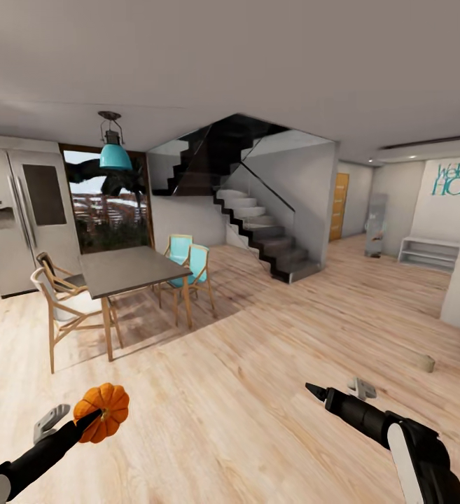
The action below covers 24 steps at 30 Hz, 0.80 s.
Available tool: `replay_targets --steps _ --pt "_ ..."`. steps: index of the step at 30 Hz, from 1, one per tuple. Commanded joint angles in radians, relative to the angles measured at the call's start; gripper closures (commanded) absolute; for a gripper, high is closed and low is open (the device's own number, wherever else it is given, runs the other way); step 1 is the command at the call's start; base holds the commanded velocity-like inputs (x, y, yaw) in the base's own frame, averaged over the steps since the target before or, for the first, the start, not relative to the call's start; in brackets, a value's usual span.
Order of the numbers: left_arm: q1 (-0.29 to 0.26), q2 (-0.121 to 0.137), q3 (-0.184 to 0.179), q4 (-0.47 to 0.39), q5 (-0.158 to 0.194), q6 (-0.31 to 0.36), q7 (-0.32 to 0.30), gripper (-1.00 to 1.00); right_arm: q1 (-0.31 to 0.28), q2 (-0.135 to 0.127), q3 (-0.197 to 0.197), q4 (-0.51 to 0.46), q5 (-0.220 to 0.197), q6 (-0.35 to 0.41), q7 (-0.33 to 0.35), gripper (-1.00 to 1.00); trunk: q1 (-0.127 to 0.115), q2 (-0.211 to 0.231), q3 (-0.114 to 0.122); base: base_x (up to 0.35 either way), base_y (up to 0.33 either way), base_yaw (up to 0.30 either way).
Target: Place each of the two pumpkins and all three candles from the living room inside a cabinet in the living room (use any cabinet), then make sure every cabinet is closed, and position the cauldron so it is next to a table in the living room.
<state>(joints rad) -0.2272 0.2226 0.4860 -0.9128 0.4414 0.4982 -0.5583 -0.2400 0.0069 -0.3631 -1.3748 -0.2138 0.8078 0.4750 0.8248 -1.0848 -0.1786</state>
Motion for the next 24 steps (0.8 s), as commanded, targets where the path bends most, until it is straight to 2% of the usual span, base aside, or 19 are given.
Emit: replay_targets --steps 1,9,24 --pt "-0.001 0.000 0.002 0.000 0.013 0.010 -0.002 1.00 -0.001 0.001 -0.003 -0.001 -0.001 0.007 0.004 -1.00 0.001 -0.001 -0.001 0.293 0.123 0.281" --pt "-0.001 0.001 0.002 0.027 0.018 0.010 -0.002 1.00 -0.001 0.001 -0.005 -0.001 -0.004 0.007 0.012 -1.00 0.001 -0.001 -0.001 0.270 0.172 0.246" --pt "-0.001 0.000 0.002 0.032 0.014 0.004 -0.001 1.00 -0.001 0.001 -0.005 -0.001 -0.004 0.007 0.013 -1.00 0.001 -0.001 -0.001 0.304 0.152 0.020"
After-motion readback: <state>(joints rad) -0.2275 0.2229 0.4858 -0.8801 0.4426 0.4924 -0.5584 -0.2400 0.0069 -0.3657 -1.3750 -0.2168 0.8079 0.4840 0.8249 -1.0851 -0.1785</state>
